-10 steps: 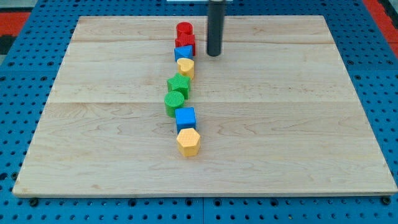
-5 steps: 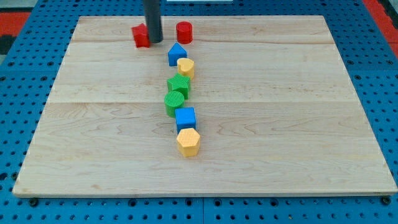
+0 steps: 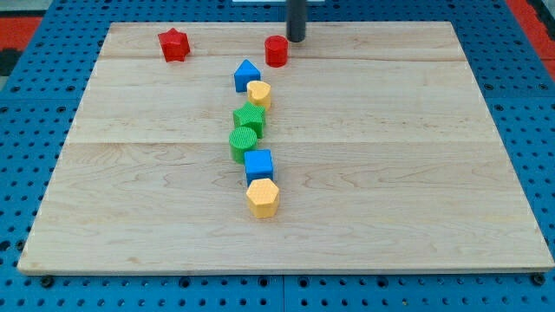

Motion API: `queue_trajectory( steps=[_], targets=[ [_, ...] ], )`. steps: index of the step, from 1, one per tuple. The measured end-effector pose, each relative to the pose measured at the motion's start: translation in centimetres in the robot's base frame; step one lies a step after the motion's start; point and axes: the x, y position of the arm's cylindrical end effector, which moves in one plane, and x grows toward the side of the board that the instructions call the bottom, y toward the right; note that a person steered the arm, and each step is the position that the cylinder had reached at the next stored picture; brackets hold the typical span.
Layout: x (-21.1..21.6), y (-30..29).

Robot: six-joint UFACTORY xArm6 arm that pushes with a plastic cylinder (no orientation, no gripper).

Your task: Move the red circle towards the bottom of the red star

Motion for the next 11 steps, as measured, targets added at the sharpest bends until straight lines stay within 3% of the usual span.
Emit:
queue_trajectory(
  steps=[1, 3, 5, 8, 9, 11],
  targets=[
    [1.2, -0.2],
    [1.3, -9.5],
    [2.8, -3.3],
    [3.2, -15.1],
    [3.5, -9.9],
    [7.1, -10.0]
  ],
)
